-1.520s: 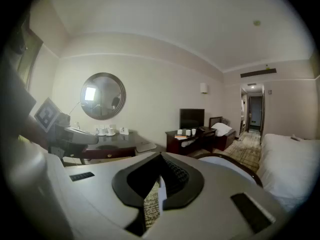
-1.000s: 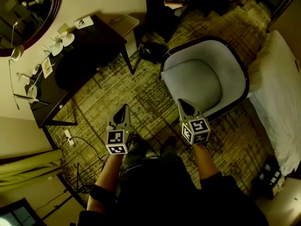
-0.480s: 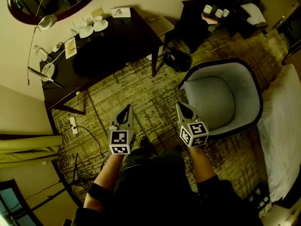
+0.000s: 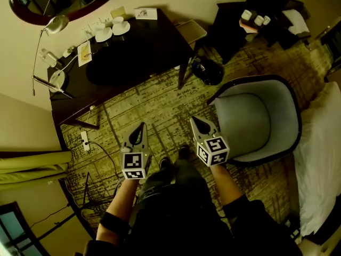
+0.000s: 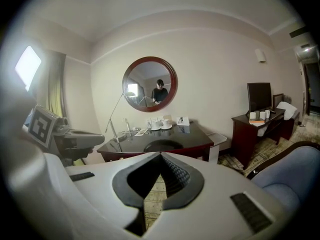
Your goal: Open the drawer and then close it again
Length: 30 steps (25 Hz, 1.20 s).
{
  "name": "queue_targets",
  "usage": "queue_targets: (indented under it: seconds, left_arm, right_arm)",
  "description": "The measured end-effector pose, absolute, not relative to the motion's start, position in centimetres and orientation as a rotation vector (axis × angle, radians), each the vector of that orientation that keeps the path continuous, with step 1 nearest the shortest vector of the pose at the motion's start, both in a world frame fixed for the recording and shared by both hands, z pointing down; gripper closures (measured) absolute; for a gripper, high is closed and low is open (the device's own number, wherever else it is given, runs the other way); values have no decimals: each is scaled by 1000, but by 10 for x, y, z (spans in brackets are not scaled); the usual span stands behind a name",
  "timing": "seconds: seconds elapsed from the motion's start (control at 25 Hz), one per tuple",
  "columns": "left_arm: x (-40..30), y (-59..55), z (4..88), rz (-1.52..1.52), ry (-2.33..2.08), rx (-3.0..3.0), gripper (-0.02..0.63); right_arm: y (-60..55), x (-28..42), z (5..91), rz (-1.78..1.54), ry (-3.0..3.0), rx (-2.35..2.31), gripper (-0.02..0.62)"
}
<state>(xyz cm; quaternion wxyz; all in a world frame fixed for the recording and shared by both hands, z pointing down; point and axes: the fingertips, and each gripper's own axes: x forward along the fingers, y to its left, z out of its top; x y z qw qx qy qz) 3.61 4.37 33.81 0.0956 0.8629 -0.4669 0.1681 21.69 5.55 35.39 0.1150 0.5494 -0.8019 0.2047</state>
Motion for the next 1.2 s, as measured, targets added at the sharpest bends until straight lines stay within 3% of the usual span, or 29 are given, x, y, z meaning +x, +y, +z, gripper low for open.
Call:
queue_targets:
  seconds: [0.6, 1.2]
  left_arm:
    - [20, -10, 361, 554, -1664, 2335, 603]
    - [-17, -54, 445, 600, -1586, 2409, 603]
  right_arm:
    - [-47, 197, 412, 718, -2501, 1338, 583]
    - [-142, 161, 554, 1142, -2357, 1632, 540]
